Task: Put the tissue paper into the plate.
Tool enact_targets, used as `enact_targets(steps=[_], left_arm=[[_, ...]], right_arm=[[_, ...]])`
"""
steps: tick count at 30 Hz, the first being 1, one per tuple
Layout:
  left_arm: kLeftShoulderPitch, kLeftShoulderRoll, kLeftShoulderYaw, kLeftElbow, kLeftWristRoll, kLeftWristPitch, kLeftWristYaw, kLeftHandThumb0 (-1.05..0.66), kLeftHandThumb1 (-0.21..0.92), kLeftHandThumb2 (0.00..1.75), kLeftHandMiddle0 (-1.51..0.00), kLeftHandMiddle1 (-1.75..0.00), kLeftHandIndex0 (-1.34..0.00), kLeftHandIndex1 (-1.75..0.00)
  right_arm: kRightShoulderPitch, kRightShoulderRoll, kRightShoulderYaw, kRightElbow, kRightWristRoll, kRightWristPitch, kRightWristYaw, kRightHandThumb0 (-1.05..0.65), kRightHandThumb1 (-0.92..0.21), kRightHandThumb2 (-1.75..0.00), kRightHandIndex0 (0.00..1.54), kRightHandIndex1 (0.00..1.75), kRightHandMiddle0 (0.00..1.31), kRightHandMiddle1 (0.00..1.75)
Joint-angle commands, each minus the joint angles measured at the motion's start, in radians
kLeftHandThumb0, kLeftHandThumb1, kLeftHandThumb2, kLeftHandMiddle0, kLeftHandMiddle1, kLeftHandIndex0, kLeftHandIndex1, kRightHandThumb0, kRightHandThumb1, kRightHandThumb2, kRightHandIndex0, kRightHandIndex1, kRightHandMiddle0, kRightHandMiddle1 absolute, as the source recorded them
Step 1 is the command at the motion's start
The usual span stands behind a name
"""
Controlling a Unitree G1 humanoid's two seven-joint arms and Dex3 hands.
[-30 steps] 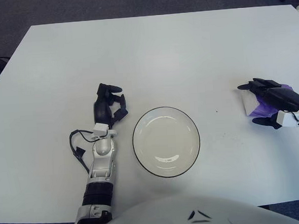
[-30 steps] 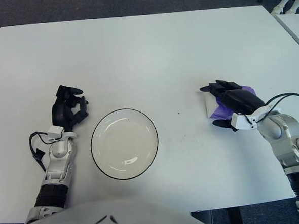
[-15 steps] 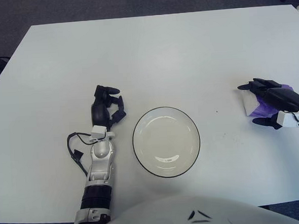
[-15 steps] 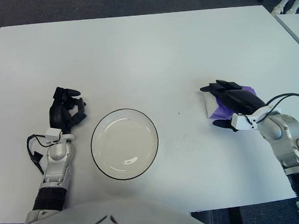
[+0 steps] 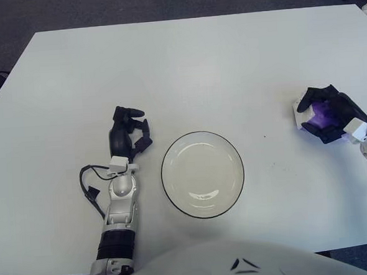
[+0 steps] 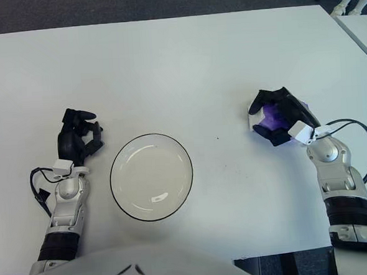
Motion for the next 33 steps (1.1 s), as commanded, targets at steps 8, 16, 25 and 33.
enact_targets(steps=[8,16,25,33], left_arm=[[0.131,0.000,0.007,0.108,0.011,0.020,-0.003,-0.39,0.63,0.93,-0.56,-1.74,-0.37,-1.75],[0.132,0.000,0.007,0.112,0.010,0.005,-0.004,-0.40,0.61,0.95,-0.57,-1.75,-0.39,-1.75],[0.129,-0.001,0.004,0.121,0.010,-0.006,-0.005,-0.40,0.59,0.98,-0.58,-1.75,-0.40,-1.75],[0.120,-0.002,0.002,0.130,0.010,-0.003,-0.002,-0.40,0.58,0.99,-0.58,-1.75,-0.41,-1.75]], right_arm=[[0.025,0.019,-0.043,-0.170,0.026,0.032,-0.013,-0.11,-0.09,-1.67,1.51,1.75,1.28,1.75],[0.076,0.026,-0.119,-0.386,0.056,0.103,-0.009,-0.11,-0.08,-1.68,1.51,1.75,1.28,1.75],[0.050,0.043,-0.126,-0.481,0.063,0.179,-0.009,-0.13,-0.09,-1.65,1.51,1.75,1.28,1.75],[-0.027,0.058,-0.115,-0.501,0.064,0.159,-0.013,-0.14,-0.11,-1.64,1.53,1.75,1.29,1.75]])
